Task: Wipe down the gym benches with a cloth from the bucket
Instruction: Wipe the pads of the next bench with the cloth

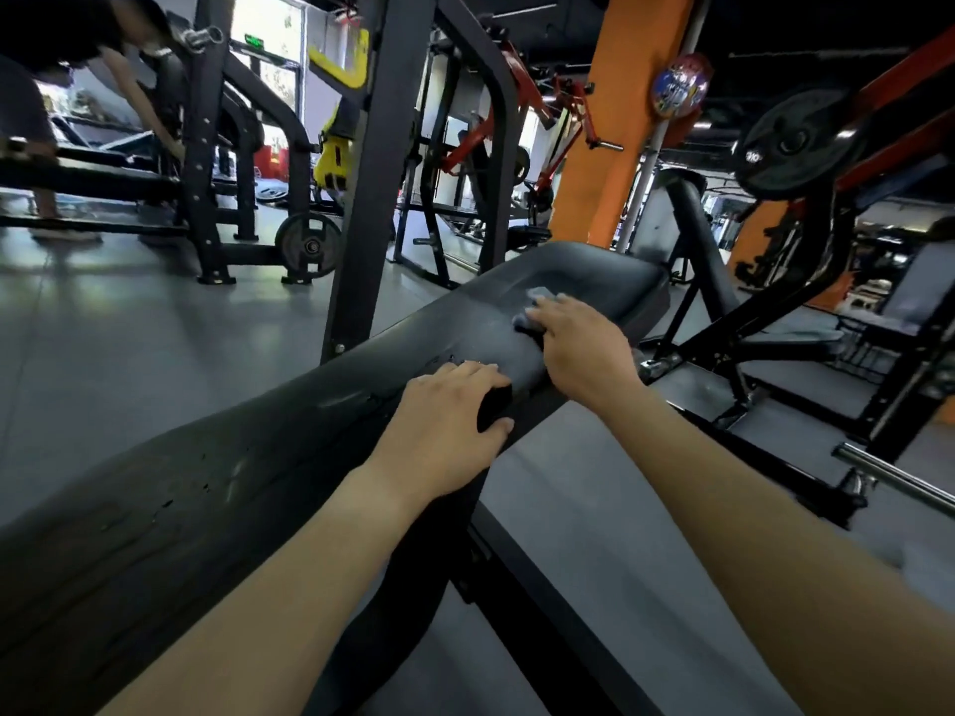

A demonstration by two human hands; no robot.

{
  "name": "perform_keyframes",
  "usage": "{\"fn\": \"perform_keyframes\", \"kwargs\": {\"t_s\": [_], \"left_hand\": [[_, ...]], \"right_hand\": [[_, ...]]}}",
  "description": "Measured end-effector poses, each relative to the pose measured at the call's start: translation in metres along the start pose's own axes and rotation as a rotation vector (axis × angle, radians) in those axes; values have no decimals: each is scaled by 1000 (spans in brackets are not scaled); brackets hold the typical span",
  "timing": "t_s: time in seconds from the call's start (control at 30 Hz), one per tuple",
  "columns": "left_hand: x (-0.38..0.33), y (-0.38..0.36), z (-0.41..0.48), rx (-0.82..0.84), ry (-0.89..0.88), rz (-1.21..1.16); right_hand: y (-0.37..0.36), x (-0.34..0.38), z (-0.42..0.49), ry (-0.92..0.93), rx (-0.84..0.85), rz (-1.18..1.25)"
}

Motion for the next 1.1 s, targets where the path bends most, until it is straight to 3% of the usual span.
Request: {"fn": "perform_keyframes", "kwargs": {"t_s": [0.13,0.2,0.47,0.8,1.0,1.1], "left_hand": [[3,6,1,18,-11,-40],[4,9,0,3,-13,-33],[15,14,-17,-11,5,86],[21,19,-18,37,14,105],[20,18,-24,55,18,97],[20,17,-26,53,14,92]], "right_hand": [[-1,32,-36,303,54,13],[-6,30,-39,364,103,19],[-7,9,28,26,160,-139],[-13,44,-27,364,220,-23],[-16,21,37,96,259,-156],[-23,33,48,90,251,-159]]}}
Point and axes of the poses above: each hand's wrist, its own z-axis towards the middle knuckle, its own y-axis out of the back of the hand, x = y × z, the point moved 4 cm from there along z, towards the middle knuckle, and after that the axes turned 7 degrees about -z, right-handed, at the moved point
